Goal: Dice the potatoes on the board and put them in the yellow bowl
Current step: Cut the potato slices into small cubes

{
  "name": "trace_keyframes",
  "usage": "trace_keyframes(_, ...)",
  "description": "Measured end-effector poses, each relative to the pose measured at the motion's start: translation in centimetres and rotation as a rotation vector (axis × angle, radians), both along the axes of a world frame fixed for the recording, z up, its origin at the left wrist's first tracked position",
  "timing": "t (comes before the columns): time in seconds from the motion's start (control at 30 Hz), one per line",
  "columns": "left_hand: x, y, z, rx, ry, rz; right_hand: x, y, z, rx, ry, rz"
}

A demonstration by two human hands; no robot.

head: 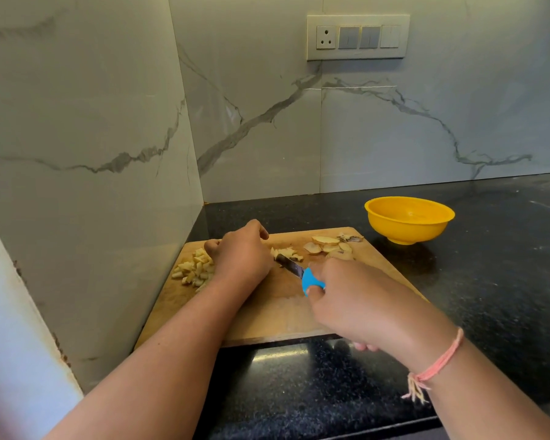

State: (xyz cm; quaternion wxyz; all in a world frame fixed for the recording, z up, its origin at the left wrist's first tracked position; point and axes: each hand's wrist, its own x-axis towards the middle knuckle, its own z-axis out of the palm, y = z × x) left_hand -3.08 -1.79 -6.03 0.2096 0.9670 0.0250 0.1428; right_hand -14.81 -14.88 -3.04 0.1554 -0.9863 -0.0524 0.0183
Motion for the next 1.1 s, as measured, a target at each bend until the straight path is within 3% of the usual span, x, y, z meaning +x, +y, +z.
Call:
trace_keyframes(0.57, -0.3, -0.2, 0.5, 0.042, 0.026, 0.033, 1.7, 1.7, -2.0, 0.086, -0.191, -0.038)
trace_keyframes(1.1, -0.7, -0.5, 0.8, 0.1, 0.023, 0.033, 3.0, 3.2, -2.3, -0.134, -0.201, -0.055)
